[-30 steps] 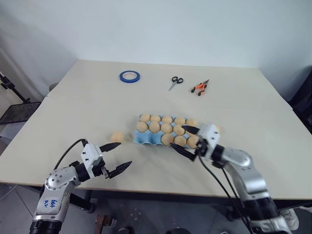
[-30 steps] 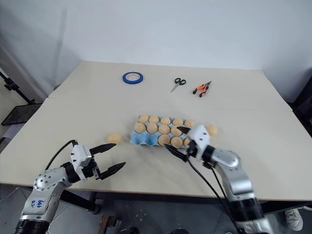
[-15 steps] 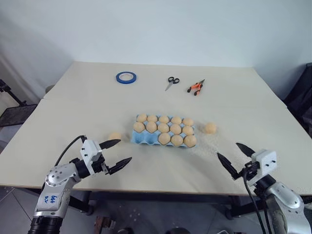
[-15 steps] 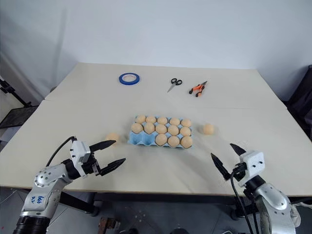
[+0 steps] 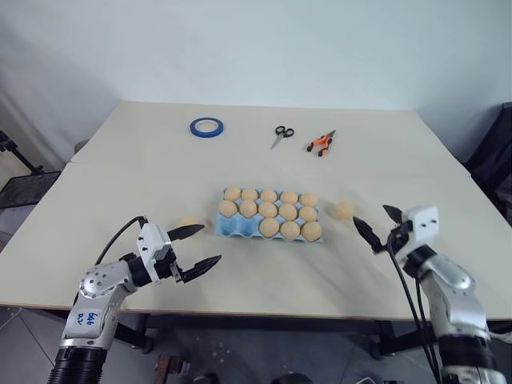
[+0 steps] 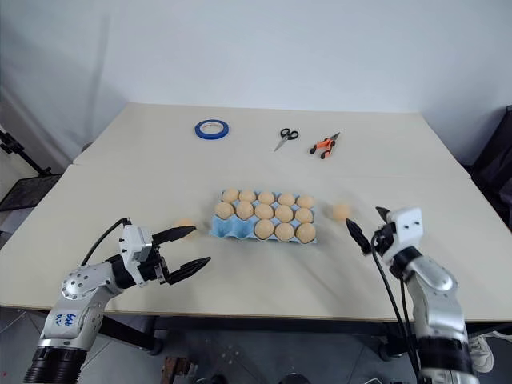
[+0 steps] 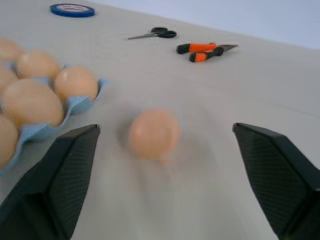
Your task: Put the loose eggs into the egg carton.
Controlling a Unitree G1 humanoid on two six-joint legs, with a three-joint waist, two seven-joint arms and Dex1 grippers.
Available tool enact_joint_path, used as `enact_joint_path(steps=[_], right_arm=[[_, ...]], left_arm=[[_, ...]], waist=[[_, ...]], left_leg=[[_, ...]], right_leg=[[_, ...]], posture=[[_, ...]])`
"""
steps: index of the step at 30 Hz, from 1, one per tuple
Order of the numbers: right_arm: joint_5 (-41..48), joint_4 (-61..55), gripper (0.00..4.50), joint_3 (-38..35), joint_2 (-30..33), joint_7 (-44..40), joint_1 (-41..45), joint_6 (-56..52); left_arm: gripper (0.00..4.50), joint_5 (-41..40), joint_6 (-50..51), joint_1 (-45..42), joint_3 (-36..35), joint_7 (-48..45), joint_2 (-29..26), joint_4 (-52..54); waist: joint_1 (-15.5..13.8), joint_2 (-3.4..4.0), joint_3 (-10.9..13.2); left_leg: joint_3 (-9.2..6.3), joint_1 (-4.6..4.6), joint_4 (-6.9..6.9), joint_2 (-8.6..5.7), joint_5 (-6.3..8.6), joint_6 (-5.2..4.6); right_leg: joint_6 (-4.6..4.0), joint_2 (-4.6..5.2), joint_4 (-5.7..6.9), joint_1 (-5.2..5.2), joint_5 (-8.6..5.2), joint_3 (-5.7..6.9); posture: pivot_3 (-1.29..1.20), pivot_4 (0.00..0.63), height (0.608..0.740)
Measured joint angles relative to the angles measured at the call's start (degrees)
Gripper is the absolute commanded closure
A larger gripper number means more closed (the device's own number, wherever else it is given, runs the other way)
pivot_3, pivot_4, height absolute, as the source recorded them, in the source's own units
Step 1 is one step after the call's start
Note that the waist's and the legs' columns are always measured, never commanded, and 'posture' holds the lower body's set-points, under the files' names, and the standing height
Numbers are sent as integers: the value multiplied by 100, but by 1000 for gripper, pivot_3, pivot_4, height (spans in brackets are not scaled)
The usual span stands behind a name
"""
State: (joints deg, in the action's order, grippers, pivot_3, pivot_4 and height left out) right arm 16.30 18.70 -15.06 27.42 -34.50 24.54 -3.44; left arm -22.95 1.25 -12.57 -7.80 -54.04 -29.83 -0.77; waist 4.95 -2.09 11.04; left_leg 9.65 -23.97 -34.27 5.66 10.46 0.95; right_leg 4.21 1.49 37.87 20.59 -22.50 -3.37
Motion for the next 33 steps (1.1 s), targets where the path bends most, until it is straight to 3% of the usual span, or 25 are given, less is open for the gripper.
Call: enact_joint_path(steps=[9, 12, 18, 20, 27, 33], right_arm=[[-488, 2000, 40, 470, -48, 81, 1463, -149], [-564, 2350, 626, 577, -149, 79, 1637, -41], [-601, 2714, 2598, 588, -199, 27, 1753, 206], [-607, 2714, 2722, 589, -200, 16, 1769, 218], [-277, 1360, 2722, 821, -522, -599, 1755, -272], [-117, -568, 2722, 1975, -1371, -758, 1670, -1491]], left_arm=[[0, 5, -6, 42, 12, 110, 69, 40], [0, -6, -5, 59, 14, 149, 113, 81], [0, -314, 177, 98, -61, 173, 208, 305], [0, -313, 175, 98, -61, 153, 170, 304], [0, -287, 98, 214, -294, 240, -14, 257], [0, -240, 48, 618, -582, 458, -83, 207]], waist=[[4, 2, 1], [10, 2, 1], [13, 3, 2], [19, 3, 2], [105, 5, 3], [137, 4, 3]], left_leg=[[4, -11, -6, 1, 0, 0], [4, -11, -9, 2, 0, 0], [4, -11, -14, 3, 0, 0], [3, -11, -16, 4, 0, 0], [2, -12, -10, 7, 0, 1], [-2, -16, 6, 15, -4, 14]], right_leg=[[4, -2, -2, 7, -2, -1], [4, -3, 2, 7, -2, -1], [4, -4, 6, 7, -2, -1], [4, -5, 8, 7, -2, -1], [4, -5, 11, 9, -2, 0], [-1, -10, 16, 23, -5, 6]], posture=[[0, 150, 740], [0, 150, 740], [0, 150, 740], [0, 150, 740], [0, 150, 740], [0, 150, 740]])
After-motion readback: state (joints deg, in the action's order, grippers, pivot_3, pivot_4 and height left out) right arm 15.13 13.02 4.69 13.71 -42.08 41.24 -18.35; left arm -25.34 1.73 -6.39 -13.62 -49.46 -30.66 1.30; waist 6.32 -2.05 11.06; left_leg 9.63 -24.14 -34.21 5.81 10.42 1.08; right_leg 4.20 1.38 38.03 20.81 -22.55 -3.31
